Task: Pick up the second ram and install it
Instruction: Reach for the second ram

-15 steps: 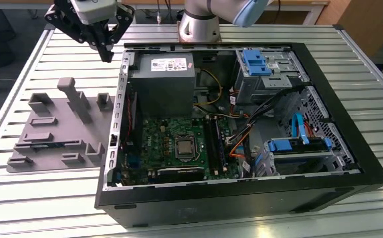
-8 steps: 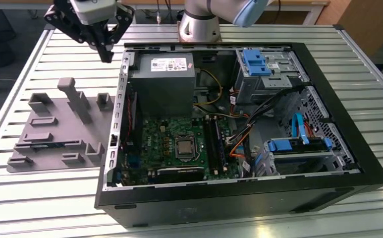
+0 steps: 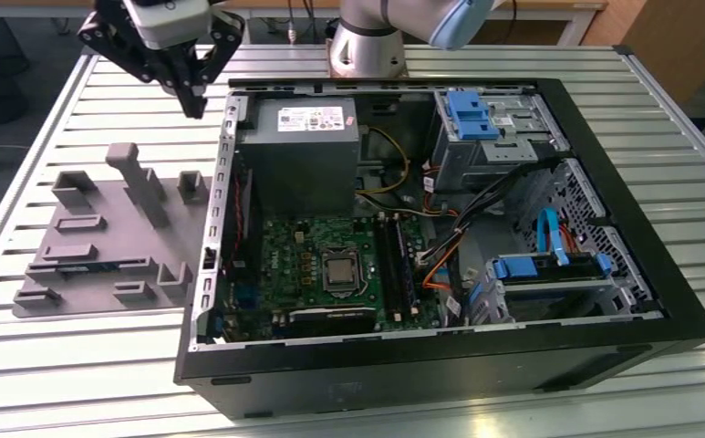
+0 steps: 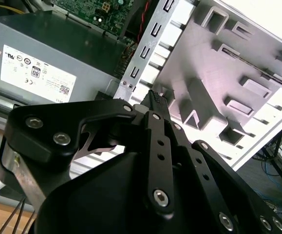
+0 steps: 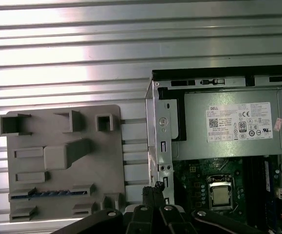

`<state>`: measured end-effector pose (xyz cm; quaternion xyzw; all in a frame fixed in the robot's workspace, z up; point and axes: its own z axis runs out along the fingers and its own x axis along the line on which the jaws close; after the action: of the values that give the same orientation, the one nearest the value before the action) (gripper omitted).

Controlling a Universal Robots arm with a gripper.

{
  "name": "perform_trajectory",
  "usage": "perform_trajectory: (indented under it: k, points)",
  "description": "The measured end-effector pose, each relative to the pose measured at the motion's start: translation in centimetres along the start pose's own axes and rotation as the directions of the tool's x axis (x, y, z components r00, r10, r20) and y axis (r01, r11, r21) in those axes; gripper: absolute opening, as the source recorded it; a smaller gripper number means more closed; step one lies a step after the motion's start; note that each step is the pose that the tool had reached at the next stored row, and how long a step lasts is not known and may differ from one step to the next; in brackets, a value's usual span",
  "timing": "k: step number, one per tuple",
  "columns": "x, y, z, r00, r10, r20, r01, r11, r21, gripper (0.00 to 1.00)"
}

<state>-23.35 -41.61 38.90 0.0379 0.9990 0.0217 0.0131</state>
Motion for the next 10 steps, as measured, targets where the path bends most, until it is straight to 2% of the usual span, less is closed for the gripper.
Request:
perform_trajectory:
  k: [10]
  points:
    - [0.25,-0.3,0.05,1.0,0.0,0.0,0.0,1.0,0.0,0.11]
